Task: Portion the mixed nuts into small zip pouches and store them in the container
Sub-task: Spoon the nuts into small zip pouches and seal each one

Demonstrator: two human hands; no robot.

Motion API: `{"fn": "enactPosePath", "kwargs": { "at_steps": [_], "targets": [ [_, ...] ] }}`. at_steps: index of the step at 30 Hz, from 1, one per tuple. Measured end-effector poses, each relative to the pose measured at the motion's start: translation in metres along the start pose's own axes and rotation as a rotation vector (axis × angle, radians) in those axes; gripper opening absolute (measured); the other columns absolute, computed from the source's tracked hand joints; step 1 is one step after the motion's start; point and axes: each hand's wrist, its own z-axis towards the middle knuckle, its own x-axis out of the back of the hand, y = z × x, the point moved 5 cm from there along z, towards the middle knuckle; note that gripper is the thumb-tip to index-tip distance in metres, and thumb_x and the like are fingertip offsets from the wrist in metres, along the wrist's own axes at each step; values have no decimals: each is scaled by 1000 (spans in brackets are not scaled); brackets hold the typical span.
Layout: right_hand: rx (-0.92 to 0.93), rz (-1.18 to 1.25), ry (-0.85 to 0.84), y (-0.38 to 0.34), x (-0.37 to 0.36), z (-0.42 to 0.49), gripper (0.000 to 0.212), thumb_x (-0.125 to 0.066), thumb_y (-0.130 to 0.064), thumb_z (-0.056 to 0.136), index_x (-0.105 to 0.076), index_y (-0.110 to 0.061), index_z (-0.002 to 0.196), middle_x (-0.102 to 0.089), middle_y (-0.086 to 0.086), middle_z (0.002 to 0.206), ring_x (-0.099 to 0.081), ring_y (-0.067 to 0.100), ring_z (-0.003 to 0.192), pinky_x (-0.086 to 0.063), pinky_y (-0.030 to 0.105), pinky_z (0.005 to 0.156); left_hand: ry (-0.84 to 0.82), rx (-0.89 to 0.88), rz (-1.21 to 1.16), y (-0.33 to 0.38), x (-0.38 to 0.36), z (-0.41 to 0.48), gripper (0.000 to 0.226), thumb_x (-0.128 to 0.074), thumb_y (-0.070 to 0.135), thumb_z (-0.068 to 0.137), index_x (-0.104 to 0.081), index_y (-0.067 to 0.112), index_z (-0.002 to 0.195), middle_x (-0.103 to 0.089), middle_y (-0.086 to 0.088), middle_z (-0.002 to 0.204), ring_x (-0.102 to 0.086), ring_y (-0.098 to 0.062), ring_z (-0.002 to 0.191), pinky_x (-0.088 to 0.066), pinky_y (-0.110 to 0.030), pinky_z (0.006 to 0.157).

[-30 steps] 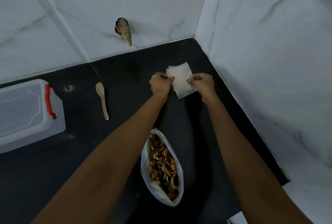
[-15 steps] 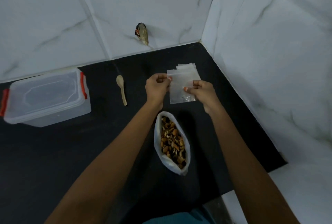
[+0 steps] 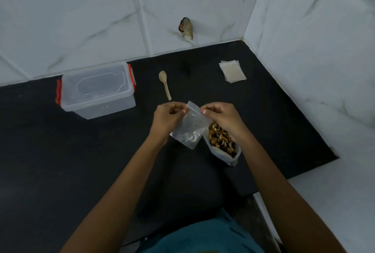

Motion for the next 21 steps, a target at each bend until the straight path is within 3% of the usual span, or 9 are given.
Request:
{"fn": "enactPosePath", "kwargs": {
  "at_steps": [6, 10, 12, 16, 21],
  "targets": [
    [-31, -40, -111, 2, -54, -30, 21, -58, -12, 89, -66, -10, 108, -64, -3, 98, -59, 6, 93, -47, 18, 84, 30, -12, 104, -26, 33, -26, 16, -57, 8, 88, -61, 21, 96, -60, 8, 93, -57, -4, 89, -48, -20, 79],
    [-65, -54, -110, 1, -76, -44, 17, -58, -14, 89, -65, -13, 104, -61, -7, 96, -56, 6, 95, -45, 17, 80, 154, -100, 205, -35, 47, -48, 29, -62, 9, 84, -54, 17, 111, -53, 5, 106, -53, -4, 95, -45, -18, 79],
    [-84, -32, -72, 3, -83, -49, 12, -60, -16, 87, -66, -16, 98, -60, -9, 94, -55, 5, 93, -46, 17, 76, 225, -132, 165, -38, 52, -61, 27, -63, 10, 84, -53, 16, 108, -54, 4, 103, -55, -6, 91, -47, -16, 75],
    [-115, 31, -50, 4, -96, -62, 9, -65, -22, 84, -66, -16, 90, -62, -7, 86, -55, 2, 80, -44, 9, 60, 133, -47, 29, -47, 46, -79, 7, -62, 19, 86, -61, 18, 92, -65, 2, 90, -62, -8, 84, -51, -21, 77],
    [-128, 40, -54, 8, -103, -70, 7, -68, -19, 81, -66, -17, 87, -64, -5, 87, -59, 4, 82, -44, 14, 65, 53, 29, -96, -52, 43, -88, 7, -60, 13, 87, -63, 19, 88, -67, 2, 86, -67, -9, 80, -55, -23, 75]
  ]
}}
